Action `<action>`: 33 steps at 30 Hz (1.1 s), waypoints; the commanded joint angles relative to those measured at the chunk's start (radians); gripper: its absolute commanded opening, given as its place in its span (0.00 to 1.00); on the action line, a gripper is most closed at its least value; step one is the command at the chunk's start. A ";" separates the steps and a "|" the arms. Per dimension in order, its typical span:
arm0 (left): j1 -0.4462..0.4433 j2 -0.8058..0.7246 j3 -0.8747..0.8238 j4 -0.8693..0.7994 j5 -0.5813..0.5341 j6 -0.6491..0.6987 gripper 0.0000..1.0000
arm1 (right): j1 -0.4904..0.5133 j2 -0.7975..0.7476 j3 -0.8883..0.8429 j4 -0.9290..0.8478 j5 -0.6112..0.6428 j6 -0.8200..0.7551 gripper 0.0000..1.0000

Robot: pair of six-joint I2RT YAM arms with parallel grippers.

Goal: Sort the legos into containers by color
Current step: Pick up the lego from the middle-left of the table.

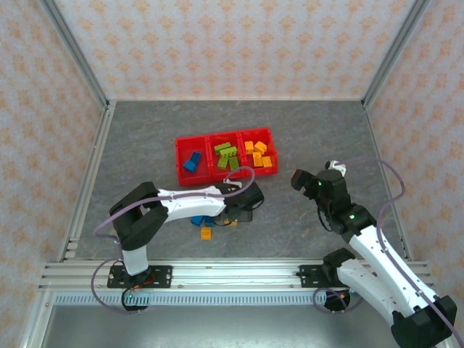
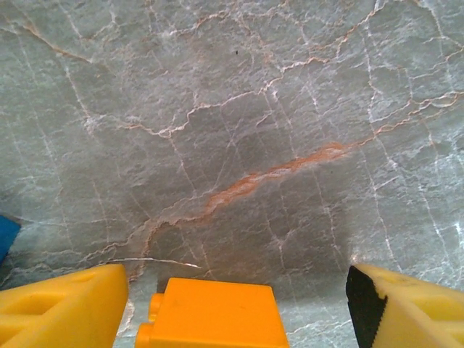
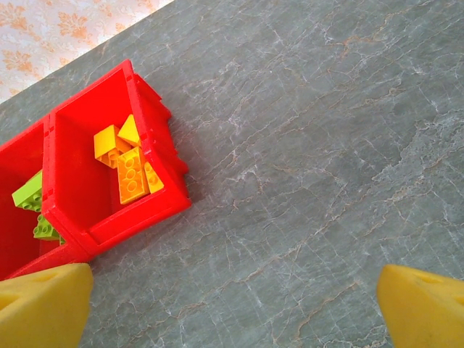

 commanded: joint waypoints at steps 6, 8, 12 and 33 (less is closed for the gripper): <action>-0.002 -0.025 -0.052 -0.007 0.037 0.055 0.83 | -0.005 -0.009 -0.014 0.019 0.038 -0.006 1.00; -0.001 -0.024 -0.061 0.002 0.045 0.055 0.81 | -0.004 -0.009 -0.013 0.017 0.039 -0.007 1.00; -0.002 -0.023 -0.064 0.023 0.059 0.055 0.71 | -0.004 -0.010 -0.012 0.013 0.044 -0.006 1.00; 0.039 -0.001 0.267 -0.029 -0.016 0.179 0.28 | -0.004 -0.029 0.053 -0.052 0.119 -0.054 1.00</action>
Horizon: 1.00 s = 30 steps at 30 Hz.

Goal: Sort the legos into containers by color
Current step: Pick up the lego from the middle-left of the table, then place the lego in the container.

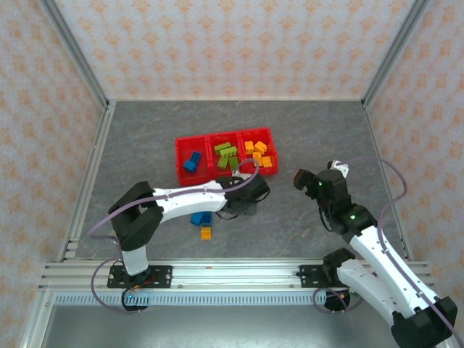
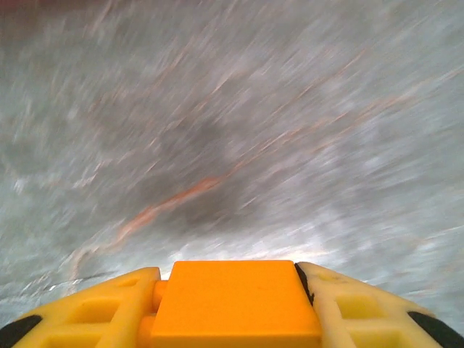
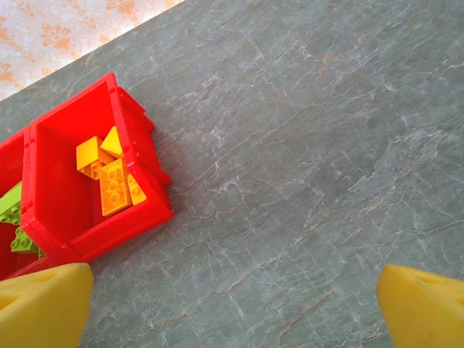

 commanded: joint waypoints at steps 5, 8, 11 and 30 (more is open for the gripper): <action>0.101 0.126 0.365 -0.094 -0.100 0.176 0.27 | -0.004 -0.032 0.041 -0.033 0.062 -0.030 1.00; 0.161 0.219 0.510 -0.121 -0.120 0.220 0.25 | -0.004 -0.040 0.041 -0.034 0.074 -0.030 1.00; 0.205 0.309 0.620 -0.123 -0.136 0.252 0.24 | -0.005 -0.047 0.041 -0.038 0.081 -0.032 1.00; 0.260 0.493 0.837 -0.083 -0.188 0.339 0.55 | -0.005 -0.051 0.047 -0.053 0.104 -0.034 1.00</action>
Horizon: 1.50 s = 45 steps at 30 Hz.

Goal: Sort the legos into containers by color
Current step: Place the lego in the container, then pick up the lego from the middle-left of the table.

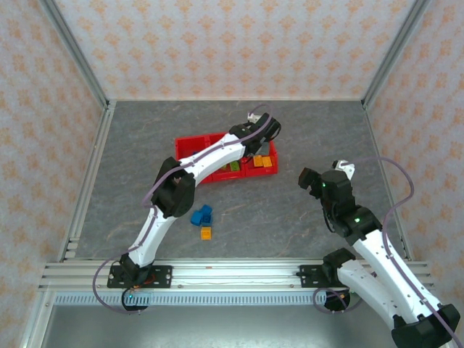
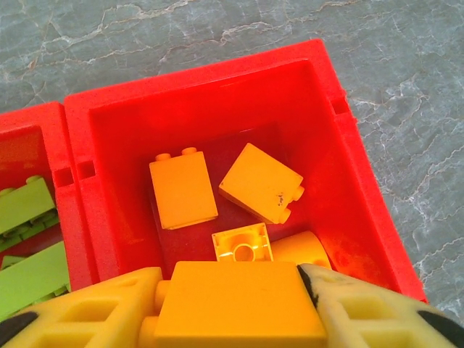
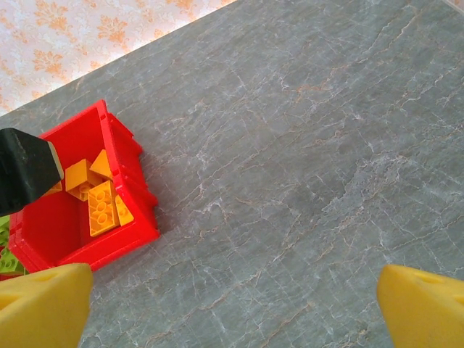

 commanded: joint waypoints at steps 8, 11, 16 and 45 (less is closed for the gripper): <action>0.008 -0.154 -0.092 0.117 0.000 0.030 0.75 | -0.005 -0.009 0.025 -0.012 0.001 -0.015 1.00; 0.008 -0.221 -0.143 0.122 0.016 0.024 0.84 | -0.005 -0.010 0.027 -0.012 -0.004 -0.015 1.00; 0.006 -0.360 -0.286 0.133 0.040 0.004 0.99 | -0.005 -0.008 0.028 -0.008 -0.019 -0.015 1.00; -0.257 -1.035 -1.297 0.075 -0.026 -0.508 0.68 | -0.004 0.151 -0.006 0.123 -0.189 0.068 1.00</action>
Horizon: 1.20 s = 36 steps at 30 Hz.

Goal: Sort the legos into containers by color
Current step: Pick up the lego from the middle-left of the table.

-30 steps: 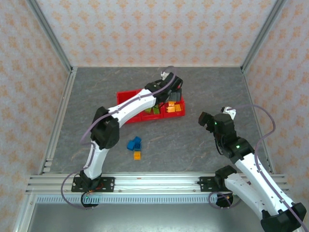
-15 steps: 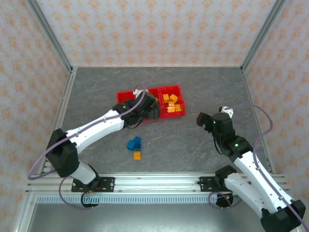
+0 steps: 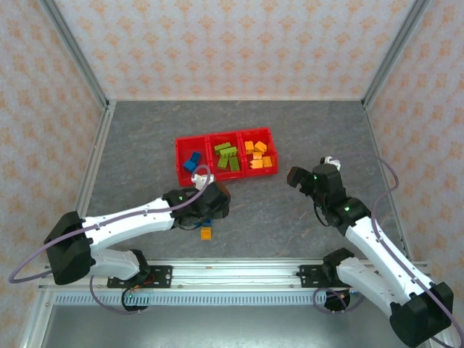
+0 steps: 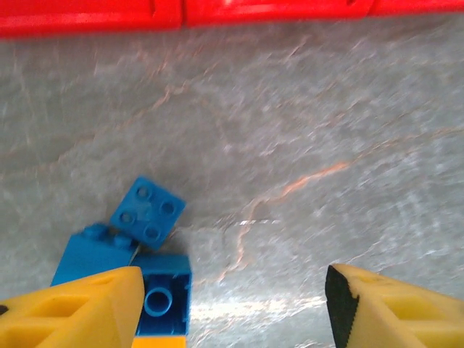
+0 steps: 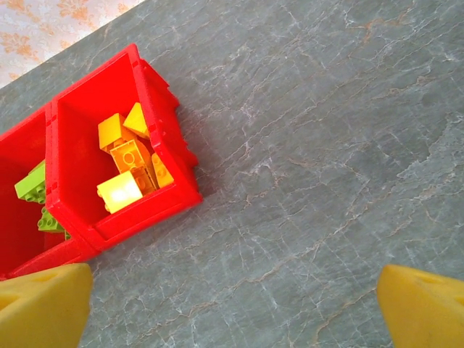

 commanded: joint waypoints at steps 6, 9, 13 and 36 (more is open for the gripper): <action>-0.030 -0.009 -0.084 -0.045 -0.053 -0.144 0.64 | -0.003 0.001 -0.005 0.027 -0.014 0.010 1.00; -0.030 0.015 -0.089 -0.036 -0.050 -0.147 0.63 | -0.005 0.003 -0.004 0.026 -0.015 0.009 1.00; -0.031 0.055 -0.100 -0.009 -0.054 -0.154 0.61 | -0.005 0.003 -0.003 0.022 -0.012 0.007 1.00; -0.030 0.289 0.097 0.076 -0.035 -0.048 0.53 | -0.005 -0.013 -0.011 -0.006 0.018 0.007 1.00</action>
